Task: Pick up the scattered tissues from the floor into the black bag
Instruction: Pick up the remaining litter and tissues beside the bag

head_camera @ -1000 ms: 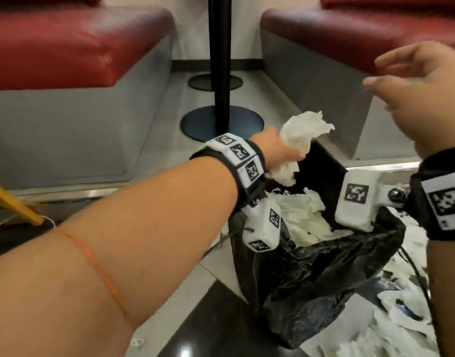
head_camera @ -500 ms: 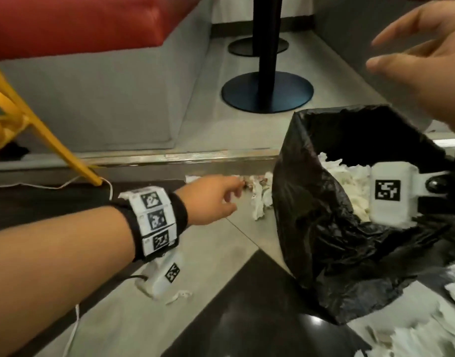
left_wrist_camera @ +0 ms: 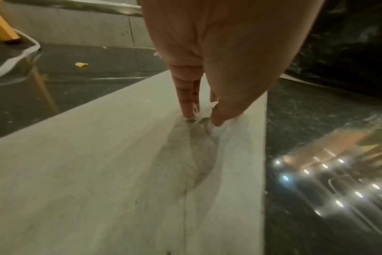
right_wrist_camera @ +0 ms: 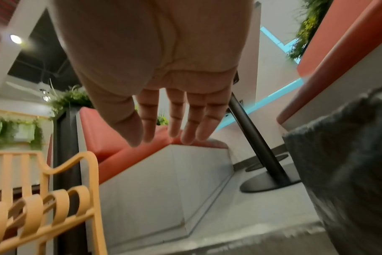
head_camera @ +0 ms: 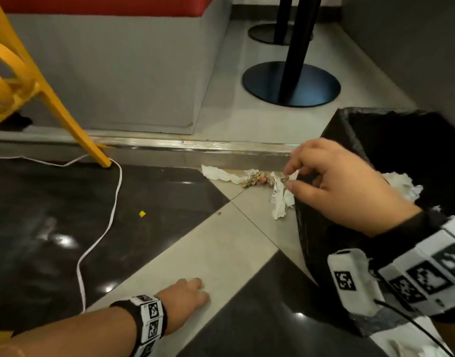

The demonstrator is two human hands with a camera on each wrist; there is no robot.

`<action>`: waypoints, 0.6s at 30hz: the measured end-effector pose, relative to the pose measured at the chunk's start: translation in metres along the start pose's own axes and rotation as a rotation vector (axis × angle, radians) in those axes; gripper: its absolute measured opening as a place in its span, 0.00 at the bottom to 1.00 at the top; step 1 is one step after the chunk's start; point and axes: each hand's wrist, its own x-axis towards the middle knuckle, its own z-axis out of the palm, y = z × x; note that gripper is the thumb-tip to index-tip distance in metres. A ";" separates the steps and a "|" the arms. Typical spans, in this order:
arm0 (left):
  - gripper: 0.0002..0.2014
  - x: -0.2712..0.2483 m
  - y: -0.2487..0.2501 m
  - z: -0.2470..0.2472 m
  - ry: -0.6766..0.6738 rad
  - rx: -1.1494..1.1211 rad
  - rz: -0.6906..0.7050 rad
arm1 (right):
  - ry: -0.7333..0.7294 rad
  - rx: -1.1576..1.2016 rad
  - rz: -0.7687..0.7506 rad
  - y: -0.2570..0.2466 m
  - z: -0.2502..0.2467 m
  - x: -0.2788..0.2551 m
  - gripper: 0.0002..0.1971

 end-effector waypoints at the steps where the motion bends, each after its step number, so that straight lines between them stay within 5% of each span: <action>1: 0.20 0.003 -0.001 -0.004 -0.008 0.020 -0.002 | -0.016 -0.003 0.004 0.003 0.010 0.000 0.06; 8: 0.14 0.010 -0.024 -0.014 0.010 -0.086 -0.021 | -0.182 0.085 0.271 0.032 0.083 0.016 0.09; 15: 0.14 -0.027 -0.074 0.007 0.327 -0.367 -0.042 | -0.266 0.085 0.635 0.096 0.167 0.074 0.36; 18: 0.11 -0.068 -0.097 0.010 0.369 -0.519 -0.179 | -0.284 0.066 0.702 0.119 0.188 0.096 0.42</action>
